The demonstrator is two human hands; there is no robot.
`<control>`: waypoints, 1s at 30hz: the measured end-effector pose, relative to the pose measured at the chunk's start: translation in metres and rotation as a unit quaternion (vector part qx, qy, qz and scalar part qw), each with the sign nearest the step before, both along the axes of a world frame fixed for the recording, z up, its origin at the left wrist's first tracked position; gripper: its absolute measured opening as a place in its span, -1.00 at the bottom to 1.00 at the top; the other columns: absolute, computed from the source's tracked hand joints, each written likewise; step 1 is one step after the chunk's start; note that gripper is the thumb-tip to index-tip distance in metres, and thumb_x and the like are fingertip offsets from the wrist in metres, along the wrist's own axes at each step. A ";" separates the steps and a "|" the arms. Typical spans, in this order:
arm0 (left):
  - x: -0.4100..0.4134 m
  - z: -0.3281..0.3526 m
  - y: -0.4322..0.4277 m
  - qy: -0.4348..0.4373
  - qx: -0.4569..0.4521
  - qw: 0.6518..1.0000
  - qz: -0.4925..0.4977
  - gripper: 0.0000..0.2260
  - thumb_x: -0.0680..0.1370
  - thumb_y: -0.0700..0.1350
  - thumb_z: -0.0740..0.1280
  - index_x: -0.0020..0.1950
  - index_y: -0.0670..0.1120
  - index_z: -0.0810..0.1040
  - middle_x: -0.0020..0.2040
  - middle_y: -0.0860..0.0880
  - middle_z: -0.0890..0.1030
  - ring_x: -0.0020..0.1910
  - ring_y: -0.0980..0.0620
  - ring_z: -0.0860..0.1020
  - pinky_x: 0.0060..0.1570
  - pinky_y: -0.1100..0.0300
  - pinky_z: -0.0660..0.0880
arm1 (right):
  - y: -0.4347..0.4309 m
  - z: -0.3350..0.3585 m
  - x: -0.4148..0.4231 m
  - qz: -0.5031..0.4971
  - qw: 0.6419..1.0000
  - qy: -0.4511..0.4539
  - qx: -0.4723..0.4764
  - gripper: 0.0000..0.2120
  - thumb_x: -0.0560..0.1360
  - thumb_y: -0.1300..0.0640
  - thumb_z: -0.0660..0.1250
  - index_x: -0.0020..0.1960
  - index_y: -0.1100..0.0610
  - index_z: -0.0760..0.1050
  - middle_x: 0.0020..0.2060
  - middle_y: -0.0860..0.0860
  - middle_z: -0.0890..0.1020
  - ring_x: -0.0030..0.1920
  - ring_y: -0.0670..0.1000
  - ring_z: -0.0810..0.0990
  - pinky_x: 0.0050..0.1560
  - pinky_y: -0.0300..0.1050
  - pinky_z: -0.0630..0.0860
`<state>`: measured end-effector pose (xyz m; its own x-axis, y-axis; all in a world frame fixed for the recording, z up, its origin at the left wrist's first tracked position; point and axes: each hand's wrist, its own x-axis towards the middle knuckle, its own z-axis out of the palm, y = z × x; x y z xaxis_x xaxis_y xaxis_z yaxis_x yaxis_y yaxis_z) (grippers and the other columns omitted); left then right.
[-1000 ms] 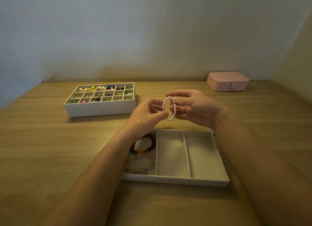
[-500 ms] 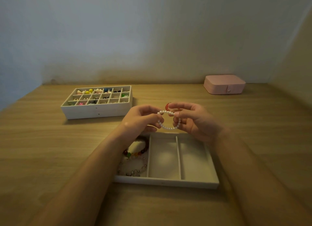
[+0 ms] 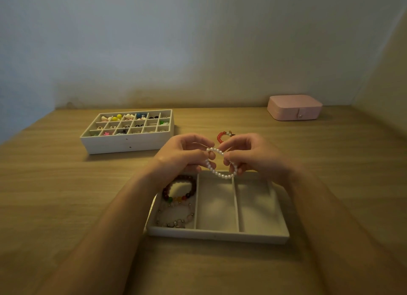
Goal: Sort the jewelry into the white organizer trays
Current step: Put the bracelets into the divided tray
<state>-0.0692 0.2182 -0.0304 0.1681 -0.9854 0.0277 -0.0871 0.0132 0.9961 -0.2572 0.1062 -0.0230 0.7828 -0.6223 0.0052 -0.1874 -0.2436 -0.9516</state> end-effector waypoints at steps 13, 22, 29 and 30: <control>-0.002 0.008 0.005 -0.235 0.059 0.969 -0.049 -0.88 0.51 -0.19 0.47 0.01 -0.15 0.60 -0.21 -0.09 0.72 -0.24 -0.04 0.67 -0.12 -0.01 0.61 | 0.003 0.002 0.002 0.041 0.985 0.126 -0.108 -0.88 0.50 0.16 0.51 0.01 0.17 0.69 -0.21 0.08 0.75 -0.21 0.09 0.74 -0.24 -0.05 0.63; -0.002 0.000 0.001 -0.327 0.034 0.944 -0.026 -0.90 0.46 -0.15 0.53 -0.08 -0.04 0.66 -0.20 0.03 0.72 -0.24 0.14 0.67 -0.19 0.20 0.60 | 0.002 -0.002 0.004 0.012 0.967 0.148 -0.205 -0.97 0.50 0.23 0.47 -0.10 0.14 0.70 -0.38 0.01 0.71 -0.41 -0.03 0.64 -0.39 -0.25 0.52; -0.004 -0.002 -0.001 -0.325 0.000 0.945 -0.023 -0.90 0.45 -0.21 0.53 -0.07 -0.11 0.68 -0.15 0.02 0.71 -0.14 0.14 0.66 -0.01 0.07 0.63 | 0.005 0.001 0.005 0.040 0.968 0.130 -0.208 -0.90 0.52 0.24 0.45 -0.06 0.08 0.71 -0.27 -0.01 0.71 -0.28 -0.04 0.68 -0.28 -0.19 0.61; -0.004 -0.002 -0.001 -0.330 0.001 0.944 -0.023 -0.91 0.46 -0.23 0.52 -0.07 -0.11 0.68 -0.15 0.03 0.71 -0.15 0.15 0.67 -0.01 0.08 0.63 | 0.006 0.001 0.004 0.041 0.971 0.133 -0.193 -0.86 0.52 0.29 0.40 -0.05 0.10 0.71 -0.27 0.03 0.72 -0.30 0.03 0.69 -0.27 -0.12 0.65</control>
<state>-0.0734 0.2172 -0.0326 0.0712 -0.9915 0.1092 -0.6882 0.0304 0.7249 -0.2527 0.1126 -0.0215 0.8349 -0.5501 0.0168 -0.3789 -0.5968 -0.7073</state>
